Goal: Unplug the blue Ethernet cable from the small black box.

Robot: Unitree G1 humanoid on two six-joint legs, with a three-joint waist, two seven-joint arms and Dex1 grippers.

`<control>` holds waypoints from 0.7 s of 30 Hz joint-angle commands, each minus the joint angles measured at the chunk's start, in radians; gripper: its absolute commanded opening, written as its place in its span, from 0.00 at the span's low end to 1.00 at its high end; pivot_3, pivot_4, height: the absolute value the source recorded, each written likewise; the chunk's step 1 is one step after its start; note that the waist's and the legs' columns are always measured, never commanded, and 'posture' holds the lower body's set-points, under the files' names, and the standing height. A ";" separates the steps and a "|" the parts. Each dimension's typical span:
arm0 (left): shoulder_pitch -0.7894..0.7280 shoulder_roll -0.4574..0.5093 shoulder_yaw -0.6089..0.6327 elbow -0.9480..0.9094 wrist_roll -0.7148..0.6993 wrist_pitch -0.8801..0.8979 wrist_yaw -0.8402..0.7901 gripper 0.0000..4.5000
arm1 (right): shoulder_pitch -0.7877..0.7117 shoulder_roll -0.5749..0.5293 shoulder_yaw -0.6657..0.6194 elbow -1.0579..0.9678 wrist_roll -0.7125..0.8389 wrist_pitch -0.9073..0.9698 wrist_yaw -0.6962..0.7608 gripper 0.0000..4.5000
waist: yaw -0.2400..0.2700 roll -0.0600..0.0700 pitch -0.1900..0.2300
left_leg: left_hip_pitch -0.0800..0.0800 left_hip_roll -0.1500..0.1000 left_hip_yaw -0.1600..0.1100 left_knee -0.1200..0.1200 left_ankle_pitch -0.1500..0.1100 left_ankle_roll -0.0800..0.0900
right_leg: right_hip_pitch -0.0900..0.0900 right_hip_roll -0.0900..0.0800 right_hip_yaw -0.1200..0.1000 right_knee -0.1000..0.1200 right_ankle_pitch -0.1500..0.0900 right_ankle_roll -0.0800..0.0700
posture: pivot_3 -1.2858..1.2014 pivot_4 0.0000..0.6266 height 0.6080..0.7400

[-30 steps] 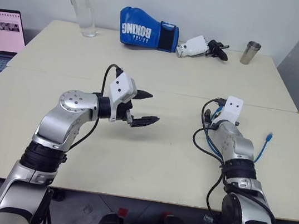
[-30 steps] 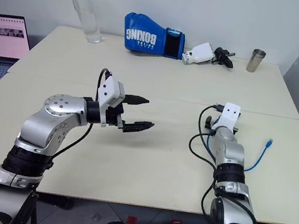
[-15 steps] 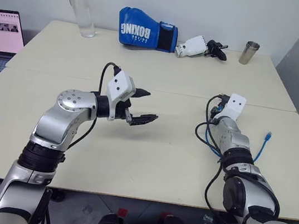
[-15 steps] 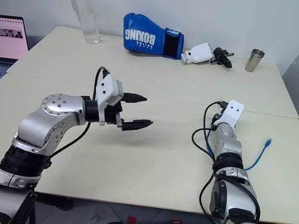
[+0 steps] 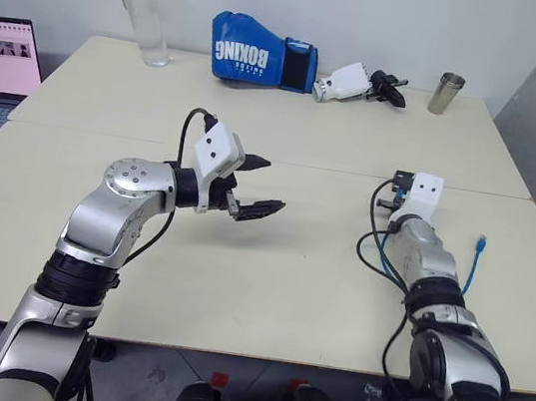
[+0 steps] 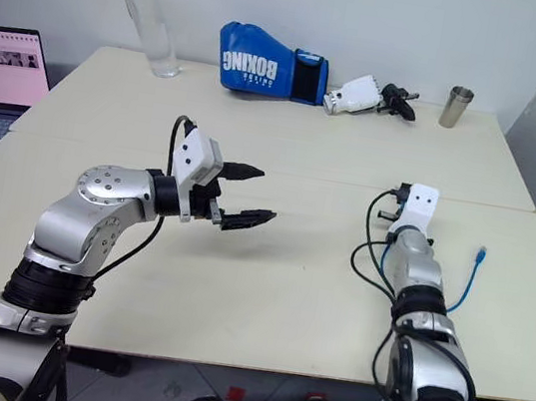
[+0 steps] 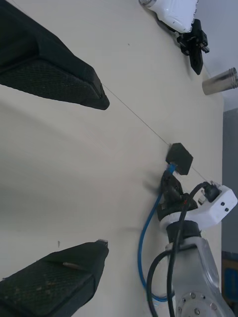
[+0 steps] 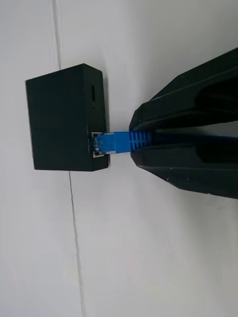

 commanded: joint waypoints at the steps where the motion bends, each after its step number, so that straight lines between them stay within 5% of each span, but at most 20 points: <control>1: -0.065 -0.011 0.099 0.029 -0.083 0.075 0.027 1.00 | 0.100 -0.152 0.160 -0.427 -0.008 -0.028 0.365 0.02 | 0.005 0.002 0.001 | 0.000 0.000 0.000 0.000 0.000 0.000 | 0.000 0.000 0.000 0.000 0.000 0.000 | 0.52 0.24 1.00; 6: -0.136 -0.027 0.154 0.103 -0.175 0.166 0.006 1.00 | 0.165 -0.372 0.254 -0.516 -0.149 -0.388 0.559 0.02 | 0.006 0.002 0.002 | 0.000 -0.001 -0.001 0.001 -0.001 0.001 | 0.001 0.000 -0.001 0.000 0.000 0.001 | 0.52 0.24 1.00; 10: -0.185 -0.043 0.156 0.149 -0.228 0.208 -0.032 1.00 | 0.158 -0.456 0.284 -0.438 -0.243 -0.701 0.582 0.02 | 0.006 0.002 0.002 | 0.001 -0.001 0.000 0.002 -0.001 0.001 | 0.002 0.000 -0.002 0.000 0.000 0.001 | 0.52 0.24 1.00; 21: -0.224 -0.094 0.078 0.194 -0.235 0.214 -0.150 1.00 | 0.078 -0.432 0.306 -0.362 -0.456 -1.035 0.433 0.02 | 0.006 0.002 0.002 | 0.001 -0.001 0.000 0.003 0.002 -0.003 | 0.001 0.000 -0.001 0.001 0.000 0.001 | 0.52 0.24 1.00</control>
